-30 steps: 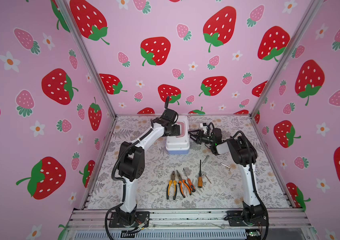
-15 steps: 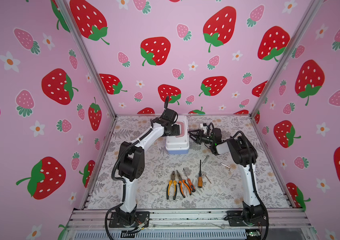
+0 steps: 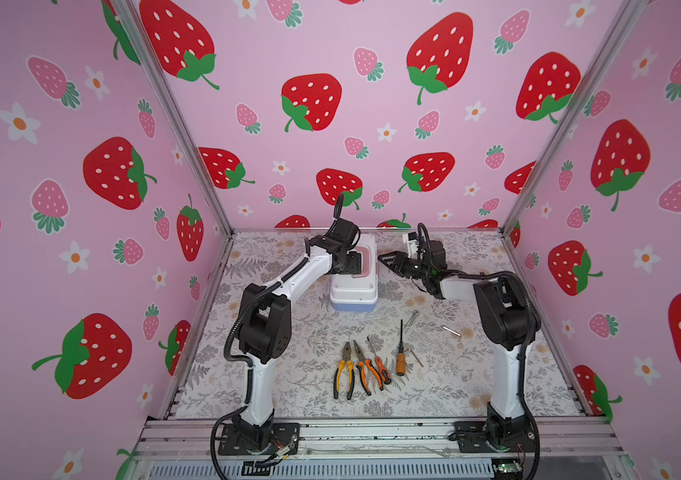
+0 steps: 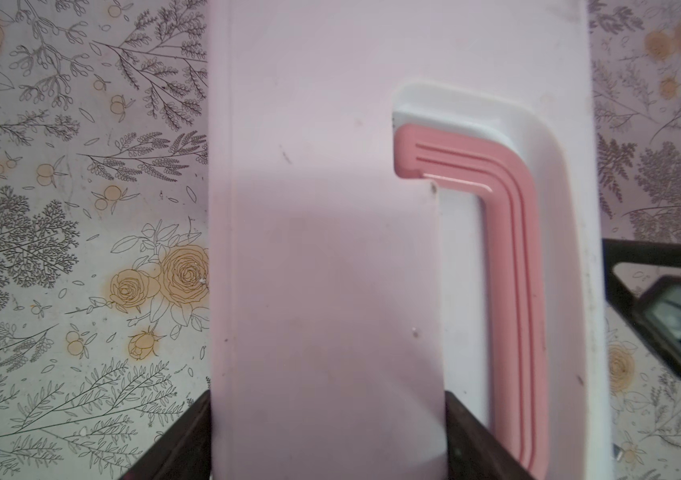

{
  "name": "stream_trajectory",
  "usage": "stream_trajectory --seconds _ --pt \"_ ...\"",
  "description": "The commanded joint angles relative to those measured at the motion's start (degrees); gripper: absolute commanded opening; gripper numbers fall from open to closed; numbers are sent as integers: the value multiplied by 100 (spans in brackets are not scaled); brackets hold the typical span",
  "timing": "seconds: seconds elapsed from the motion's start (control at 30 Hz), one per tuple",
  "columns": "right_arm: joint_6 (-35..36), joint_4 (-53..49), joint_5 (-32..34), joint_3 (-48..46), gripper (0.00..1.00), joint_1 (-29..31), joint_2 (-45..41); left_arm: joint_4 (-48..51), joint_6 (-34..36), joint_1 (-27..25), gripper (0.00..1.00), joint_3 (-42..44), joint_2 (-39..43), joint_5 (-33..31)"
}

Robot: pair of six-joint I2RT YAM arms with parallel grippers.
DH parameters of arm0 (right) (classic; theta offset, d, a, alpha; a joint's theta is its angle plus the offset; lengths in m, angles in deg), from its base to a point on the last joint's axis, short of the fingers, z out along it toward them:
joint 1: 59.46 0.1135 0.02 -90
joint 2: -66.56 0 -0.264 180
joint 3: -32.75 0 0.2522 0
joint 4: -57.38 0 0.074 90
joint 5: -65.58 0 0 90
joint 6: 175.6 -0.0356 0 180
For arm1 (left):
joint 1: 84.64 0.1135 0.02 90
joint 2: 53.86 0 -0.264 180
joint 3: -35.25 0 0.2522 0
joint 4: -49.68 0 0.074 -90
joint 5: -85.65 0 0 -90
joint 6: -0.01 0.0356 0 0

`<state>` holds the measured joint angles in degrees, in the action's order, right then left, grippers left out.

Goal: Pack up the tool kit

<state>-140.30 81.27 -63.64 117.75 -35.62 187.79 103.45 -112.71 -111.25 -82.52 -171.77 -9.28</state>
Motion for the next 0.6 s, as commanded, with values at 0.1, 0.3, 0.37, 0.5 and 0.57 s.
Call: stream_trajectory --seconds 0.1,0.3,0.37,0.5,0.57 --pt "-1092 1383 -557 -494 59 -19 514 339 -74 -5 56 -104 -224 332" --pt "-2660 3381 -1021 -505 55 58 1101 224 -176 -11 55 -94 -268 527" --pt "-3066 3835 -1049 -463 52 115 1247 179 -216 -11 55 -94 -293 643" --pt "-3549 4374 -1055 -379 47 243 1454 88 -291 -11 55 -94 -325 802" --pt "-3836 4709 -1023 -340 44 318 1577 57 -327 -11 54 -110 -353 869"
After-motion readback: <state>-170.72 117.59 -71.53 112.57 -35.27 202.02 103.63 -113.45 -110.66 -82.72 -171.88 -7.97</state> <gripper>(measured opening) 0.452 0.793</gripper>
